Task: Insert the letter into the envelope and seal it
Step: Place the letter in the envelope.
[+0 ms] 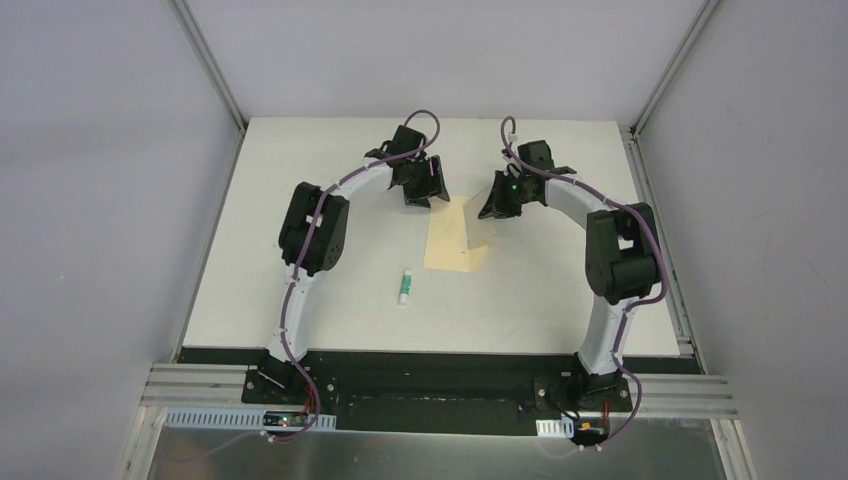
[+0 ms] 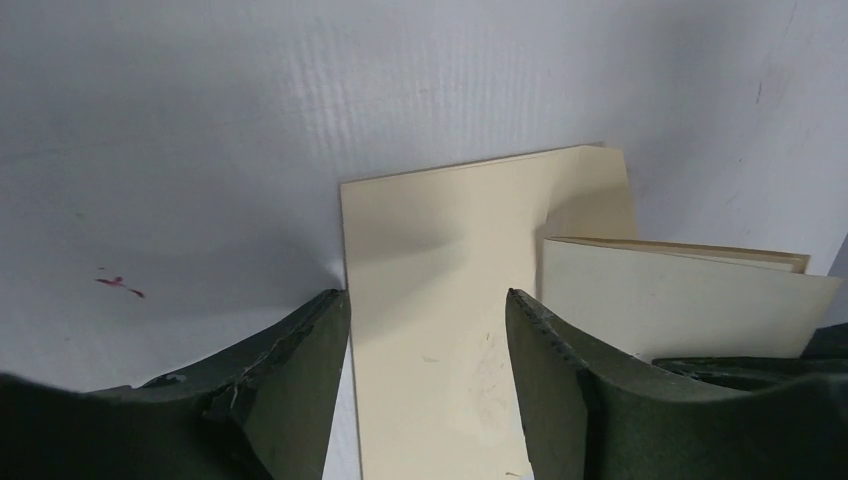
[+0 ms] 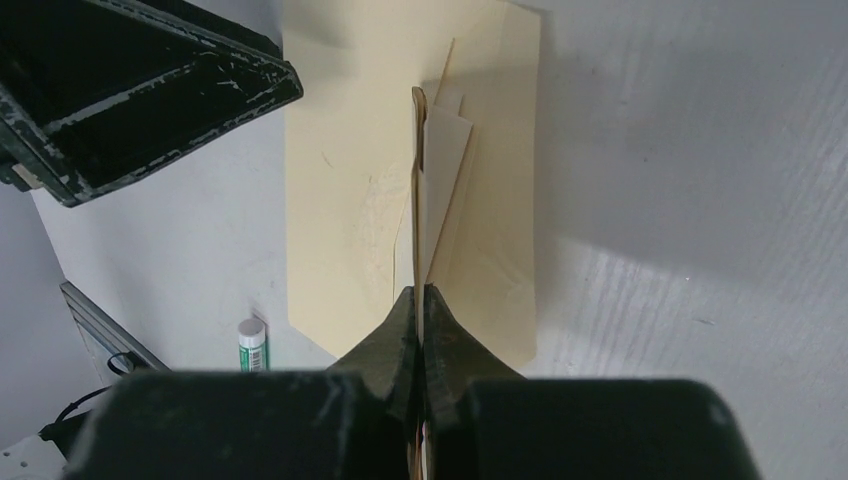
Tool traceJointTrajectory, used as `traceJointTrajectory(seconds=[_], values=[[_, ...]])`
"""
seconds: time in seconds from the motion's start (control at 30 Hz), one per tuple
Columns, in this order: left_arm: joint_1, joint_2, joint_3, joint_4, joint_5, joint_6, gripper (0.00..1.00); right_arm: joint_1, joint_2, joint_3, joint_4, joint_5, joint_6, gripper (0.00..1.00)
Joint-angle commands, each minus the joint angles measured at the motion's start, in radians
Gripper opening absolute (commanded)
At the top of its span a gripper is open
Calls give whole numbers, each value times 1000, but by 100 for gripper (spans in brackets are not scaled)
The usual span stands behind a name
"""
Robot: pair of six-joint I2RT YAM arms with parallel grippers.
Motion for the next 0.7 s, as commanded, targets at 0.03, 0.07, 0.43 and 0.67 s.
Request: traceJointTrajectory(seconds=[0.03,0.07,0.43,0.67], values=[[-11,-21,-9,3,16,-26,60,-16,-72,-32,33,5,40,0],[-11,-28,-15,2,16,-25,60,-17,-73,-35,33,-4,51,0],[-11,-145,-191,62,-3,-27,59,-33,-122,-92,29,-15,144,0],[-12,-169,-246,85,12,-34,55,-33,-121,-108,29,-33,164,0]])
